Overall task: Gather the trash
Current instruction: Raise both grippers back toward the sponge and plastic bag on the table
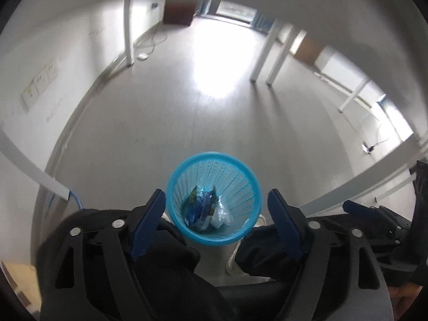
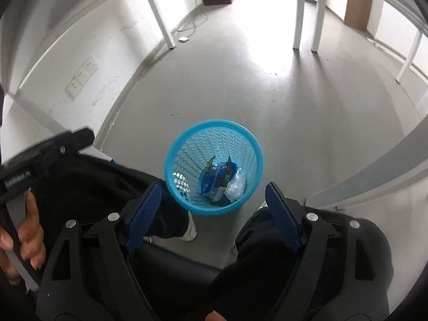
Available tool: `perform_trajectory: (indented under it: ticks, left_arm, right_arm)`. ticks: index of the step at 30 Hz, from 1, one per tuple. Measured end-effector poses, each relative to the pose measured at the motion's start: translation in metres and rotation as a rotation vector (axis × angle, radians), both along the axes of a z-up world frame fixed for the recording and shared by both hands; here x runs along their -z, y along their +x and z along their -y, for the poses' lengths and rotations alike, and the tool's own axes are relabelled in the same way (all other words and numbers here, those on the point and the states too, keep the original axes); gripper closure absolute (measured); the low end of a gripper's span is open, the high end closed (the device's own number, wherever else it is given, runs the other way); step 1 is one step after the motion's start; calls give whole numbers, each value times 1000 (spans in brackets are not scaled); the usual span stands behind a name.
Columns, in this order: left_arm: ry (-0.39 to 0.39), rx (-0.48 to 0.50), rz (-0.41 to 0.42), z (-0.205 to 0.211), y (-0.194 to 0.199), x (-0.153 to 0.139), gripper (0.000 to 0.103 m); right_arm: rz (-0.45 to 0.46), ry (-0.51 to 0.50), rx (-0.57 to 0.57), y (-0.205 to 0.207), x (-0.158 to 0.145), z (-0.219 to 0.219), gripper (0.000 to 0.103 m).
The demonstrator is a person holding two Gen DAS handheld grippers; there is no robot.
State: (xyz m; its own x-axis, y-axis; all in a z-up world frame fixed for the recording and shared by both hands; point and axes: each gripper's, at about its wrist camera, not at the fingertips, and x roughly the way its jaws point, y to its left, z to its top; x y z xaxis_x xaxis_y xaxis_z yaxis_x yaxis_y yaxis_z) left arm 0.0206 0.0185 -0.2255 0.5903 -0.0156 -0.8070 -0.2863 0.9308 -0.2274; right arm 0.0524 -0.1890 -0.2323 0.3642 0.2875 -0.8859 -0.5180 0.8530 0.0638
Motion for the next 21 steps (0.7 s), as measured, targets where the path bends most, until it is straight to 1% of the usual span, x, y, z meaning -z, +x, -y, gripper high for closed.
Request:
perform_trajectory:
  ticks: [1, 2, 3, 4, 5, 6, 9, 12, 14, 15, 18, 21]
  left_arm:
    - [-19, 7, 6, -1, -6, -6, 17]
    - [-41, 12, 11, -3, -11, -11, 13]
    - [-58, 16, 24, -6, -18, -17, 11]
    - [-67, 19, 56, -10, -27, -26, 7]
    - [-66, 21, 92, -14, -37, -33, 6]
    - [-55, 20, 116, -16, -45, -39, 6]
    - [-24, 22, 139, -14, -62, -45, 6]
    - [-16, 42, 148, -8, -72, -47, 6]
    - [4, 53, 171, -5, -77, -52, 6]
    - [30, 53, 163, -2, -79, -57, 6]
    - [64, 64, 170, 4, -85, -75, 6]
    - [70, 81, 228, 9, -91, -103, 6]
  right_arm:
    - [8, 6, -9, -6, -5, 2, 27]
    - [20, 19, -15, -13, -13, 5, 24]
    - [33, 34, -16, -19, -20, 10, 20]
    - [48, 50, -16, -24, -27, 16, 15]
    - [70, 61, -16, -30, -35, 23, 14]
    - [92, 65, -14, -35, -42, 29, 14]
    - [148, 76, 5, -47, -57, 46, 8]
    - [175, 122, 24, -54, -73, 59, 9]
    - [191, 148, 16, -58, -83, 64, 9]
    - [206, 152, 13, -61, -89, 66, 9]
    - [283, 185, 34, -73, -114, 73, 9]
    - [315, 224, 26, -73, -137, 73, 9]
